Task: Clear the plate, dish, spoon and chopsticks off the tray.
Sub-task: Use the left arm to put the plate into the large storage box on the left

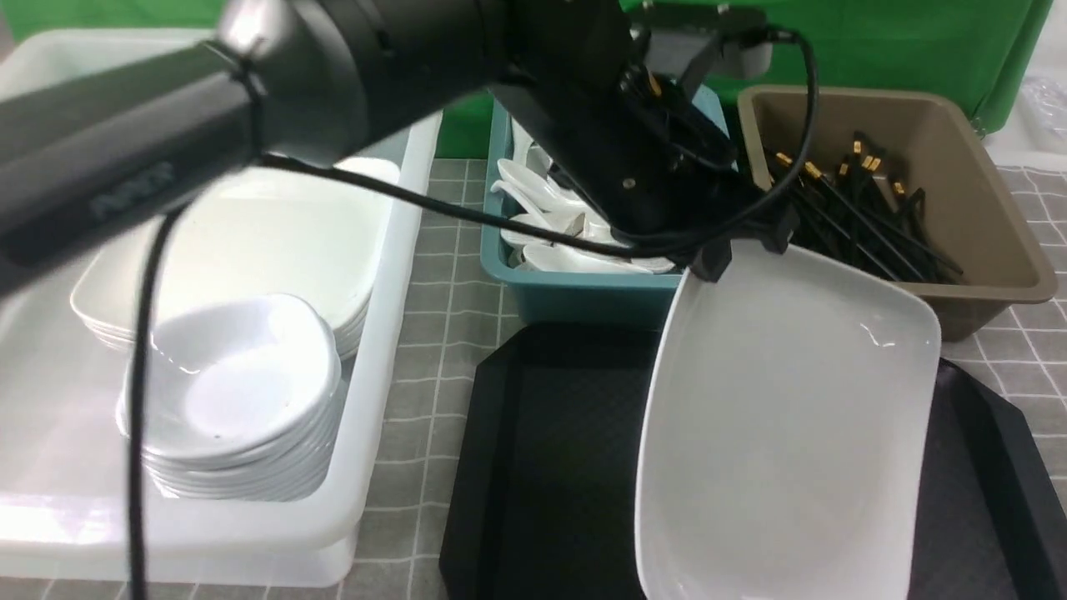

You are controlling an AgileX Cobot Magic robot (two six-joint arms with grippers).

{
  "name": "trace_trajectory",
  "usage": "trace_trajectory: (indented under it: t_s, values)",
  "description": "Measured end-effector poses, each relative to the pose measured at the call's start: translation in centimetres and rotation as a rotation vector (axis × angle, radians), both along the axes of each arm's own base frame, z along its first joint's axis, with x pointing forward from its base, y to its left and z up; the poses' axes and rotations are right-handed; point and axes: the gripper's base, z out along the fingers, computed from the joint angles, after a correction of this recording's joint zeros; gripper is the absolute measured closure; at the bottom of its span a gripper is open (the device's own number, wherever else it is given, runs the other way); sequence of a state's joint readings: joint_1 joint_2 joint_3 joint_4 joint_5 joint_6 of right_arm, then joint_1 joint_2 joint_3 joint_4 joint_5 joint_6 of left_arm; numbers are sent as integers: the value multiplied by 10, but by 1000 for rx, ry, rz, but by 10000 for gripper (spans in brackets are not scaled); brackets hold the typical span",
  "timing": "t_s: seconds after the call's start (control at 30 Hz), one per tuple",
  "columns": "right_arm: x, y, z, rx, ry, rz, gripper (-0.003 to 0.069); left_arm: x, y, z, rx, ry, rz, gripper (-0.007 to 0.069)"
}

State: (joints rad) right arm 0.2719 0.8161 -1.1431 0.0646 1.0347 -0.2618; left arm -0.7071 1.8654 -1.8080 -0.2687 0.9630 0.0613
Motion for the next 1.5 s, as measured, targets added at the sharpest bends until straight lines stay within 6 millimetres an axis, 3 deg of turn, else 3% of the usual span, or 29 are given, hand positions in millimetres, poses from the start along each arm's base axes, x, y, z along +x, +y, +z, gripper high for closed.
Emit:
trace_trajectory:
  t_s: [0.2, 0.3, 0.37, 0.47, 0.5, 0.63, 0.67, 0.77, 0.9, 0.93, 1.0, 1.07, 1.1, 1.17, 1.27, 1.4, 1.5]
  values:
    - [2, 16, 7, 112, -67, 145, 637, -25, 24, 55, -69, -118, 1, 594]
    - [5, 19, 11, 132, -75, 164, 637, -30, 36, 72, -95, -144, 16, 594]
    - [7, 21, 13, 139, -77, 169, 637, -31, 46, 79, -107, -153, 35, 594]
    - [12, 24, 27, 165, -100, 184, 637, -21, 81, 94, -150, -146, 131, 594]
    - [12, 24, 28, 167, -104, 185, 637, -20, 84, 95, -150, -148, 138, 594]
    - [20, 35, 52, 228, -133, 255, 637, 0, 145, 110, -222, -152, 280, 594]
    - [21, 35, 52, 228, -133, 255, 637, 1, 148, 111, -227, -153, 287, 594]
    - [43, 50, 61, 278, -85, 344, 637, 10, 200, 122, -308, -161, 408, 594]
    - [67, 63, 65, 294, -45, 382, 637, 14, 248, 130, -378, -177, 512, 594]
    - [77, 73, 67, 294, -36, 412, 637, 15, 271, 132, -397, -188, 565, 594]
    - [86, 90, 71, 288, -40, 466, 637, 16, 307, 130, -439, -200, 650, 594]
    - [90, 102, 73, 279, -47, 498, 637, 15, 326, 128, -451, -209, 701, 594]
    - [96, 121, 74, 255, -59, 538, 637, 13, 350, 123, -469, -217, 769, 594]
    - [102, 140, 73, 230, -73, 559, 637, 11, 379, 113, -491, -231, 877, 594]
    - [113, 169, 69, 205, -90, 583, 637, 12, 406, 94, -530, -255, 1008, 593]
    - [126, 205, 58, 205, -86, 621, 637, 18, 419, 51, -572, -237, 1143, 592]
    - [130, 216, 51, 201, -71, 633, 637, 22, 419, 21, -585, -203, 1212, 592]
